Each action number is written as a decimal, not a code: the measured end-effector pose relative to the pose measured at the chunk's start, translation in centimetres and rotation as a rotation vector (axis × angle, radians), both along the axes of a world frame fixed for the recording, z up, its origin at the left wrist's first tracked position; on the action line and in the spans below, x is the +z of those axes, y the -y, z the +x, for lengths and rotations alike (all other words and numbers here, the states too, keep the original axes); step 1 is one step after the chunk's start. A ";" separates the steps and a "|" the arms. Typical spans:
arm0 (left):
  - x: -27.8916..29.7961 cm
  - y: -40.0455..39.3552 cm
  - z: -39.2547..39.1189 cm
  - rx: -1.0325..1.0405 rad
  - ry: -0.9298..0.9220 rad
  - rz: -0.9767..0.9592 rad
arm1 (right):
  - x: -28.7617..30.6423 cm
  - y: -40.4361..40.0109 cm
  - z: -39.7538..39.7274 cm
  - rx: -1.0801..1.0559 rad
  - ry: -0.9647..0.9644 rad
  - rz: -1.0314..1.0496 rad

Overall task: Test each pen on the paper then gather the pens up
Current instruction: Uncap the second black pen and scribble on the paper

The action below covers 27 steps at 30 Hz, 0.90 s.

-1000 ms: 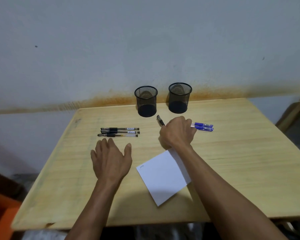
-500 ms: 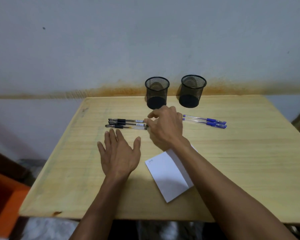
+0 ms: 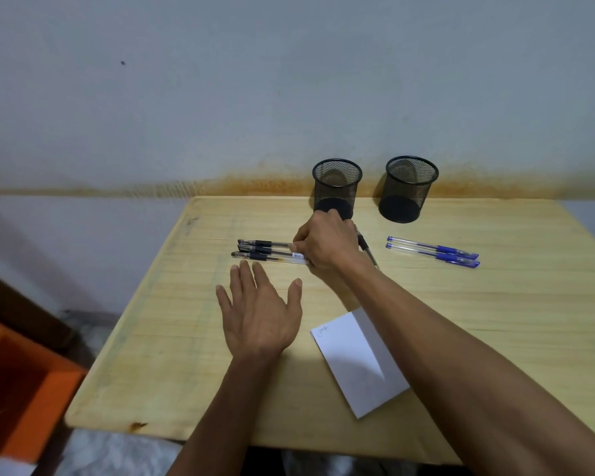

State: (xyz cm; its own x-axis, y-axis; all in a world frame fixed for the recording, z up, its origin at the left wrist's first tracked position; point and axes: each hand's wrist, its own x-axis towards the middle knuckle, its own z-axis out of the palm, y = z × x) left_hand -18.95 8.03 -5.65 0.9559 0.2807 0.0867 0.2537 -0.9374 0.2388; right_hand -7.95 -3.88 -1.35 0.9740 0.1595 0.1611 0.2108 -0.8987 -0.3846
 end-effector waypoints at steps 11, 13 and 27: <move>0.0 -0.1 0.0 -0.010 0.048 -0.048 | 2.0 4.7 -2.5 0.001 -0.006 0.478; 0.0 -0.2 -0.1 -0.014 0.055 -0.078 | 2.9 6.7 -4.9 -0.039 -0.004 0.698; 4.1 4.5 -3.7 -0.556 0.504 -0.580 | 3.2 13.8 -15.1 -0.213 -0.106 1.369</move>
State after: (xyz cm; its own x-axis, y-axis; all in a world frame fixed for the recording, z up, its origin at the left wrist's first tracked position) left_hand -22.65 3.56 -1.52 0.8538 -0.0746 0.5152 -0.4533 -0.5933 0.6652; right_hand -23.03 -17.68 1.90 0.9765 -0.2153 -0.0084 0.0337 0.1913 -0.9810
